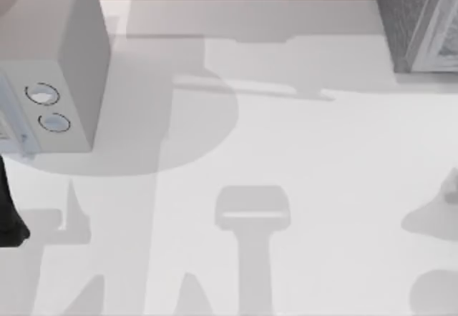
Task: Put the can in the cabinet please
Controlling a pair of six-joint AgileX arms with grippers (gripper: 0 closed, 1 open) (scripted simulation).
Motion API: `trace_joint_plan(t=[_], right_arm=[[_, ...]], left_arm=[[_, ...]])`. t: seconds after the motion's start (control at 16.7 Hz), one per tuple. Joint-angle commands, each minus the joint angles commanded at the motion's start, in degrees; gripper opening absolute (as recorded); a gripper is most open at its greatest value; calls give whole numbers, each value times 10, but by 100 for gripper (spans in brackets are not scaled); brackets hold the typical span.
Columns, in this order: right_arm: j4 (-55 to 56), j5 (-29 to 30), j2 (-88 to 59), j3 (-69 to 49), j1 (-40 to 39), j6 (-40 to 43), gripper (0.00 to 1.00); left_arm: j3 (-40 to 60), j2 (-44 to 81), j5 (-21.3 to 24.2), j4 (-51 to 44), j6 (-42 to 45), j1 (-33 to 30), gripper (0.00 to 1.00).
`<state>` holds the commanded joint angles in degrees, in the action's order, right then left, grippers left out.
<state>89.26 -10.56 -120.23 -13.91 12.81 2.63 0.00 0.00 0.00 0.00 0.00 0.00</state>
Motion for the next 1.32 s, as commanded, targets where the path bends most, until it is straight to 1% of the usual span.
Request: trace_joint_plan(t=[0.36,0.42,1.02,1.2,1.32], right_arm=[[0,0,0,0,0,0,2],[0,0,0,0,0,0,0],[-7,0,8,-2,1,-1,0],[-60,0,60,-15,1,0,0],[-126,-1,116,-28,1,1,0]], left_arm=[[0,0,0,0,0,0,100],[0,0,0,0,0,0,100],[0,0,0,0,0,0,100],[0,0,0,0,0,0,100],[0,0,0,0,0,0,100]])
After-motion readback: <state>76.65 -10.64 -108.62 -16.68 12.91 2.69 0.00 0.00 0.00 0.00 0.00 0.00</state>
